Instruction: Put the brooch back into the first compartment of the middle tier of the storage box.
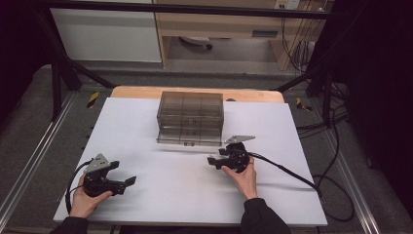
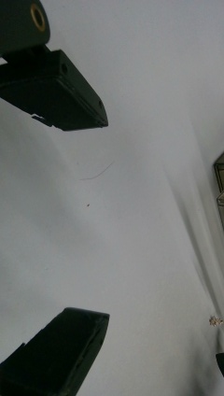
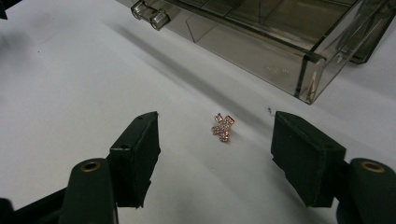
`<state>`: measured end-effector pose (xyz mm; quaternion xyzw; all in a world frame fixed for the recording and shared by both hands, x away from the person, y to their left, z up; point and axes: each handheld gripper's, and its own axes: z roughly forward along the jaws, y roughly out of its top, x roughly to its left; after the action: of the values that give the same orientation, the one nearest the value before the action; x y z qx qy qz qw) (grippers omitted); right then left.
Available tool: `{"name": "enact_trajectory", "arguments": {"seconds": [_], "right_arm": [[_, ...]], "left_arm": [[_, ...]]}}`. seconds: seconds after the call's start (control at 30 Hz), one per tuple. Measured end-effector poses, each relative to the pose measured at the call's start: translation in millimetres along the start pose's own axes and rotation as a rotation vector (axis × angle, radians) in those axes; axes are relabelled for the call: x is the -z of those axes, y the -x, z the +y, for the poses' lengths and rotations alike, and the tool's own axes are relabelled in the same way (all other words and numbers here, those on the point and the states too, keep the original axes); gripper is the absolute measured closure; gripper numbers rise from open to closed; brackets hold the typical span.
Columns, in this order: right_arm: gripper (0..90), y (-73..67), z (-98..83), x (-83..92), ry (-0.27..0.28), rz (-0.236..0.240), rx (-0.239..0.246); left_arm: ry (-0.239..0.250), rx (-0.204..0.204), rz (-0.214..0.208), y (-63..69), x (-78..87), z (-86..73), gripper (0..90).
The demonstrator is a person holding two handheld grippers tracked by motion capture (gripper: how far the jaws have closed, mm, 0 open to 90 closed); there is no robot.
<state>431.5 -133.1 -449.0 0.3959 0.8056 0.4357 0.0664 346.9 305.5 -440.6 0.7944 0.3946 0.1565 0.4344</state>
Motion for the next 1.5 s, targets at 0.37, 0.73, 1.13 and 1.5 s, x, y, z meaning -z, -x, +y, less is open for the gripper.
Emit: {"name": "enact_trajectory", "arguments": {"seconds": [0.37,0.73,1.13,1.5], "right_arm": [[43.9,-4.6,6.3,-6.9,-0.028,-0.012,0.036],[57.1,-0.8,7.3,-13.5,-0.012,-0.014,0.025],[66.2,2.6,7.9,-16.9,-0.02,-0.018,0.034],[74.4,5.4,7.5,-19.9,-0.034,-0.021,0.046]], "left_arm": [[0.0,-0.001,0.001,0.1,0.2,0.1,6.2],[0.0,-0.002,0.0,0.1,0.1,0.2,6.3],[0.0,-0.002,0.001,-0.2,0.1,0.1,6.5],[-0.001,-0.003,0.002,-0.1,0.1,0.2,6.7]]}}
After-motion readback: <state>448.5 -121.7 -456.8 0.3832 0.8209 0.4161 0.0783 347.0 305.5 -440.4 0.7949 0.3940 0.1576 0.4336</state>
